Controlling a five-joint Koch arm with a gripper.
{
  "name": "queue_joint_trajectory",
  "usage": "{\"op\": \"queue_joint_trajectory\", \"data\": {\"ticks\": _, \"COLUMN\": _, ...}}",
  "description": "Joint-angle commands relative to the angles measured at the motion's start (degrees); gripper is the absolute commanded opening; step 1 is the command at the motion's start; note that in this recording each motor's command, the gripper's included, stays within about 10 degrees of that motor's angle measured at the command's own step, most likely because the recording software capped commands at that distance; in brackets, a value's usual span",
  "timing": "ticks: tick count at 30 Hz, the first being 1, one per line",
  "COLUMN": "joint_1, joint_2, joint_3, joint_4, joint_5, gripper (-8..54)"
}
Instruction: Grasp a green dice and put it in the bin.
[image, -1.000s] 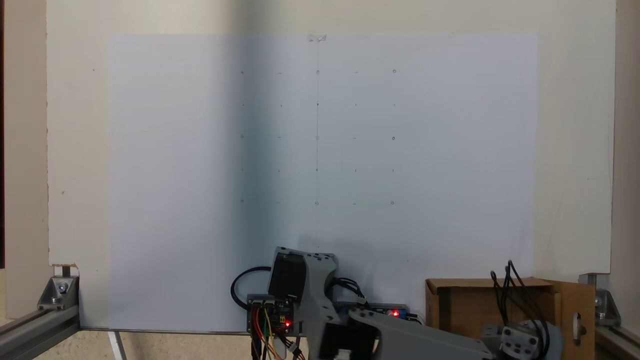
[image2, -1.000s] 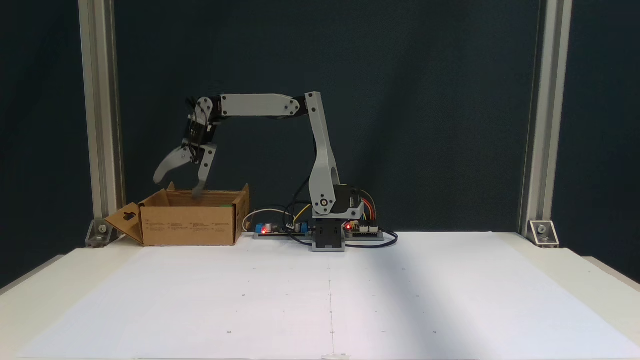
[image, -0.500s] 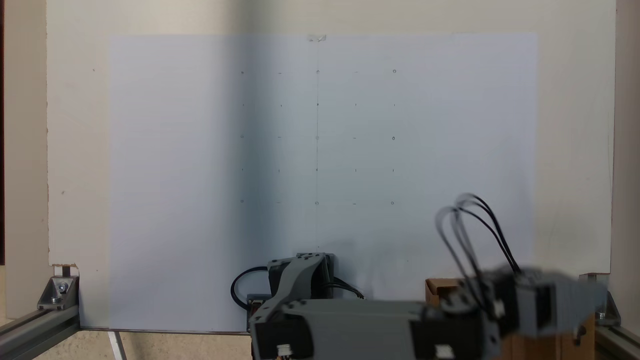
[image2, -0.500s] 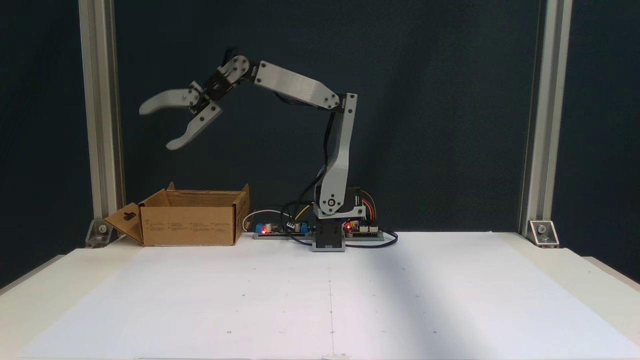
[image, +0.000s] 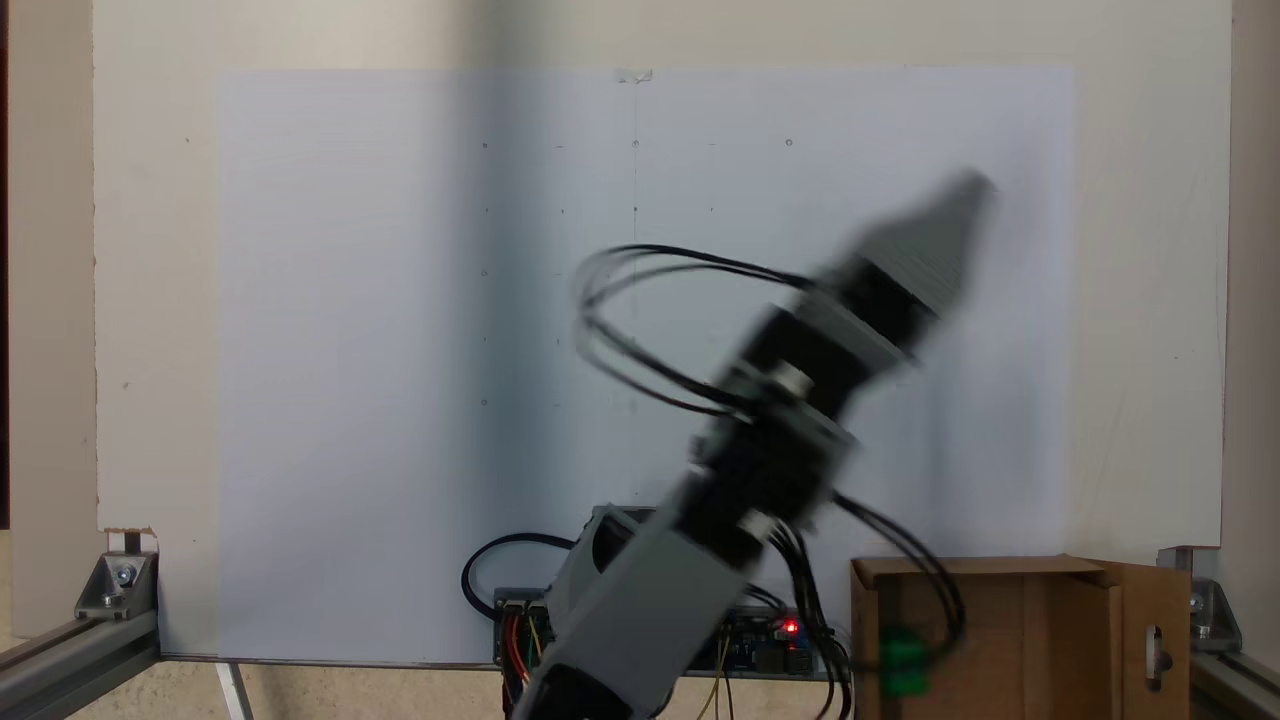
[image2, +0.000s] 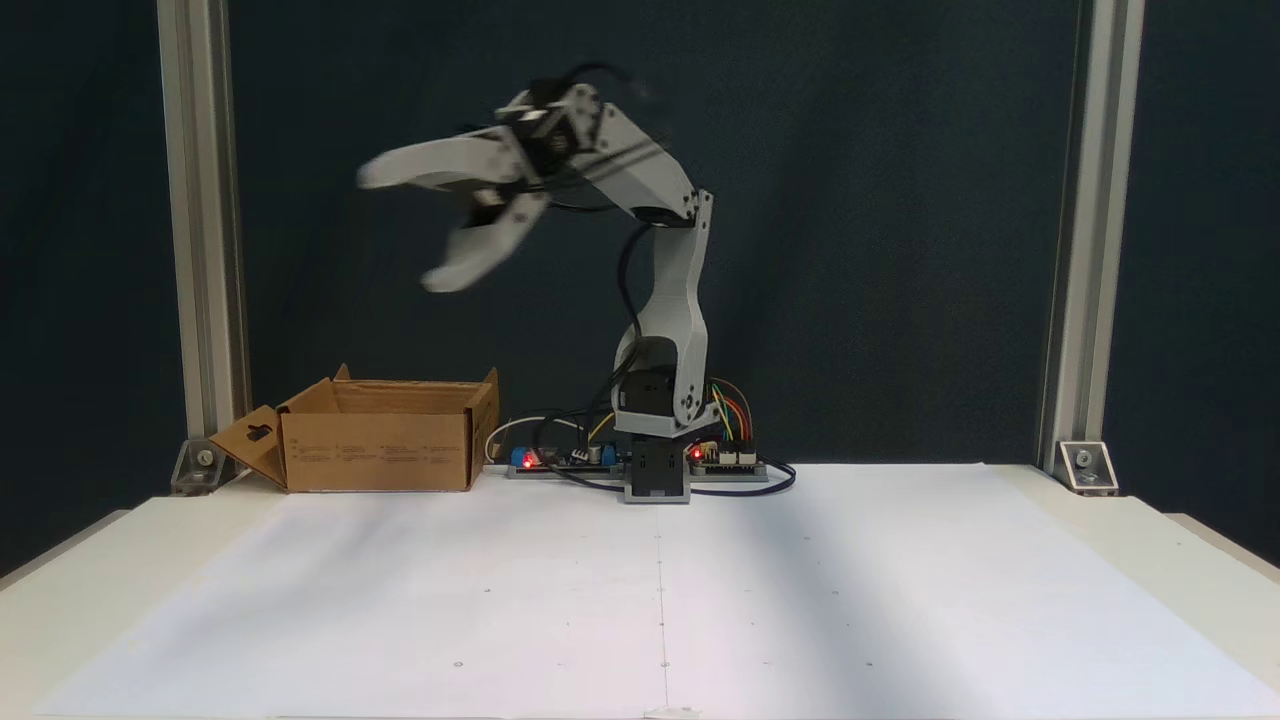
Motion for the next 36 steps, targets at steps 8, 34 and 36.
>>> {"op": "queue_joint_trajectory", "data": {"ticks": 8, "joint_1": -27.16, "joint_2": 0.26, "joint_3": -1.32, "joint_4": -3.25, "joint_5": 3.69, "gripper": 43.6}}
{"op": "queue_joint_trajectory", "data": {"ticks": 34, "joint_1": -26.81, "joint_2": 6.42, "joint_3": 25.31, "joint_4": -36.81, "joint_5": 1.85, "gripper": 43.9}}
{"op": "queue_joint_trajectory", "data": {"ticks": 36, "joint_1": -25.66, "joint_2": 7.03, "joint_3": 26.19, "joint_4": -39.97, "joint_5": 1.93, "gripper": 43.9}}
